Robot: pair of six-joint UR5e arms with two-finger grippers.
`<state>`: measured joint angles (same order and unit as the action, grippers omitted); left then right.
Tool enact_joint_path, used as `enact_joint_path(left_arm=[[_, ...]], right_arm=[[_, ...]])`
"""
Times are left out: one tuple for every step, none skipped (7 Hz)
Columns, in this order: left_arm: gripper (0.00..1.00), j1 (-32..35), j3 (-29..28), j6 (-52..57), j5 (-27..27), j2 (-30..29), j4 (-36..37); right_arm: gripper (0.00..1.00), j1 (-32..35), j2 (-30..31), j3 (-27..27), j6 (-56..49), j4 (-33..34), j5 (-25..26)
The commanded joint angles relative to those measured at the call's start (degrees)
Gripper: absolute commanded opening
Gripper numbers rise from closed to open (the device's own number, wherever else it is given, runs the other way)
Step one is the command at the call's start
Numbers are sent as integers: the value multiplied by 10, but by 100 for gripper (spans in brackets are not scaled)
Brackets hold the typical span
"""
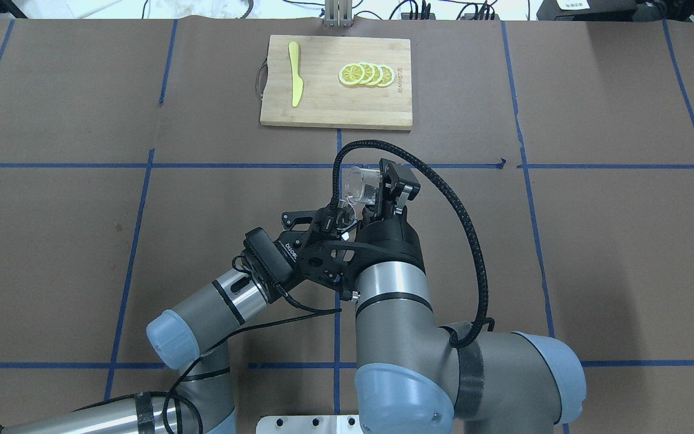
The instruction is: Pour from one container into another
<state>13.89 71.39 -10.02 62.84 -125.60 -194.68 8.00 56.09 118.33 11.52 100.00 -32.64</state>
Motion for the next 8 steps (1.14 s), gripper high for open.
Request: enact_joint_path(left_arm=[[0, 0, 2, 0, -4, 0, 0], [0, 0, 2, 0, -4, 0, 0], [0, 0, 6, 0, -4, 0, 0], [0, 0, 6, 0, -4, 0, 0], [0, 0, 8, 0, -5, 1, -1], [0, 1, 9, 1, -11, 2, -1], [0, 4, 17, 1, -12, 7, -1], [0, 7, 22, 2, -19, 14, -3]], right_arm=[[0, -2, 1, -1, 55, -5, -1], [0, -3, 0, -5, 110, -6, -1], [0, -5, 1, -8, 155, -7, 0], [0, -5, 2, -12, 175, -43, -1], [0, -4, 5, -13, 175, -77, -1], [0, 0, 4, -7, 177, -89, -1], [0, 3, 9, 10, 184, -99, -1], [0, 4, 18, 17, 222, -100, -1]])
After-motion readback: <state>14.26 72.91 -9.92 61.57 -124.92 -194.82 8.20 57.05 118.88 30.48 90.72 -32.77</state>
